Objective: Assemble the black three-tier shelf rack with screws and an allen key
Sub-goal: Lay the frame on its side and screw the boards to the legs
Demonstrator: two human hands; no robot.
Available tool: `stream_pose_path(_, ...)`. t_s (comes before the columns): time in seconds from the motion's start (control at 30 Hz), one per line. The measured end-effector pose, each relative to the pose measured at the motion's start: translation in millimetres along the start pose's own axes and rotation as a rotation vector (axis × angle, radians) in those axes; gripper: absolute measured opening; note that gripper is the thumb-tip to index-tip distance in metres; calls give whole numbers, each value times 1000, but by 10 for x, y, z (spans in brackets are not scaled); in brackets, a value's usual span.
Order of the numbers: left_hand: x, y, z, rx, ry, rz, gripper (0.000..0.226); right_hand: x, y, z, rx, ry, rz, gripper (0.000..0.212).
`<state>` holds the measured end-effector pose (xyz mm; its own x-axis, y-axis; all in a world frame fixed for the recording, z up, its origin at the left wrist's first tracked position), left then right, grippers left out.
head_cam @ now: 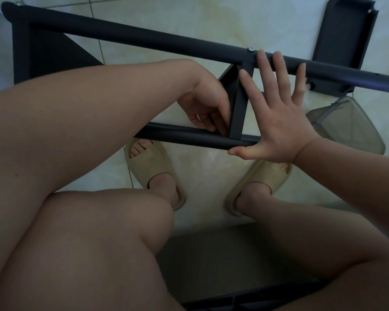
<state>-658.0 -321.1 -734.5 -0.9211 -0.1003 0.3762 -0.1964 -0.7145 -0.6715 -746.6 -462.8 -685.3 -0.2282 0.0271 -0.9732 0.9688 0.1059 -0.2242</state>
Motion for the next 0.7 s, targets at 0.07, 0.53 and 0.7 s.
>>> stream_pose_path(0.07,12,9,-1,-6,11,-14,37,-1,-1,-4,1,2,-1,129)
stream_pose_path(0.53,-1,35,-12,3,4,-2,19,1,-4,-5,10,2,-11,130)
stream_pose_path(0.7,1,1,0,-8,-21,-5,35,7,-3,-8,11,5,0,129)
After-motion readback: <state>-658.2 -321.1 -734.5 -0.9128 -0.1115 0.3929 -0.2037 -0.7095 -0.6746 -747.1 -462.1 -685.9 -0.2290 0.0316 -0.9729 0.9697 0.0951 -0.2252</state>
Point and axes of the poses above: each hand's wrist, its own y-axis towards the middle knuckle, its own x-axis out of the palm, z = x × y, the point moved 3 cm from there along y, towards the middle knuckle, and after that the axes turned 15 degrees about x, right-handed, at the moved point
